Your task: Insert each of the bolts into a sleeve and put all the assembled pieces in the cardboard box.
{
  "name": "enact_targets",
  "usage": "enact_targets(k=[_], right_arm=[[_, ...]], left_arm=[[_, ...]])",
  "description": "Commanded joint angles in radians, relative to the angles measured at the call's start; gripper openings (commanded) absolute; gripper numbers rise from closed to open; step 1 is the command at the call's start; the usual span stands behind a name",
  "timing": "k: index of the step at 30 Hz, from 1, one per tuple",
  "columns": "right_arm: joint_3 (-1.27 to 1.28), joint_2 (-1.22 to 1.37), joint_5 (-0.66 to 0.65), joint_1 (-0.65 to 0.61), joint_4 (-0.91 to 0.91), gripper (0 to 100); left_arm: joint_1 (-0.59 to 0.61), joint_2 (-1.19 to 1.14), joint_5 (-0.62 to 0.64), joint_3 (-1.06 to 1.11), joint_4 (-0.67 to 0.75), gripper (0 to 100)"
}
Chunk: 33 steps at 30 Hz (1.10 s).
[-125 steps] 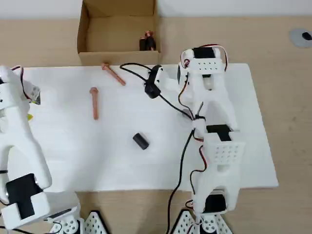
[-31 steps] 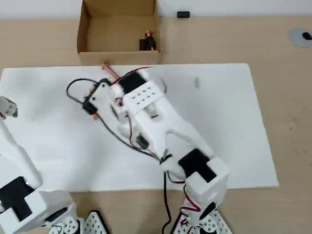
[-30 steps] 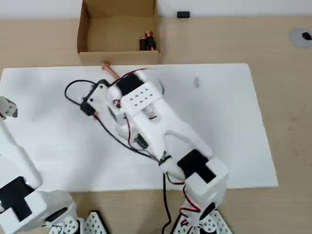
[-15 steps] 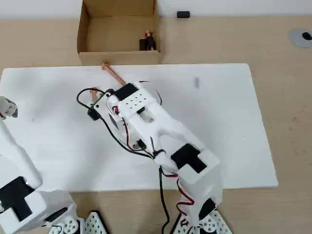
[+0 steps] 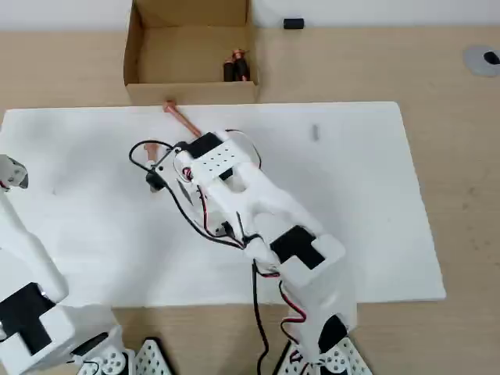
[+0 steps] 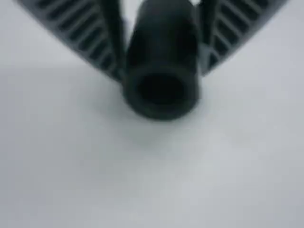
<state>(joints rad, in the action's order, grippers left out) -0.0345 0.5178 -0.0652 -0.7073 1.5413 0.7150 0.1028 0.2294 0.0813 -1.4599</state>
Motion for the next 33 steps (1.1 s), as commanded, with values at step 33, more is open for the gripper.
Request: enact_targets(k=[33], right_arm=[[-0.857, -0.257, 0.140, 0.653, 0.242, 0.9]], left_arm=[[-0.534, -0.085, -0.517, -0.061, 0.117, 14]])
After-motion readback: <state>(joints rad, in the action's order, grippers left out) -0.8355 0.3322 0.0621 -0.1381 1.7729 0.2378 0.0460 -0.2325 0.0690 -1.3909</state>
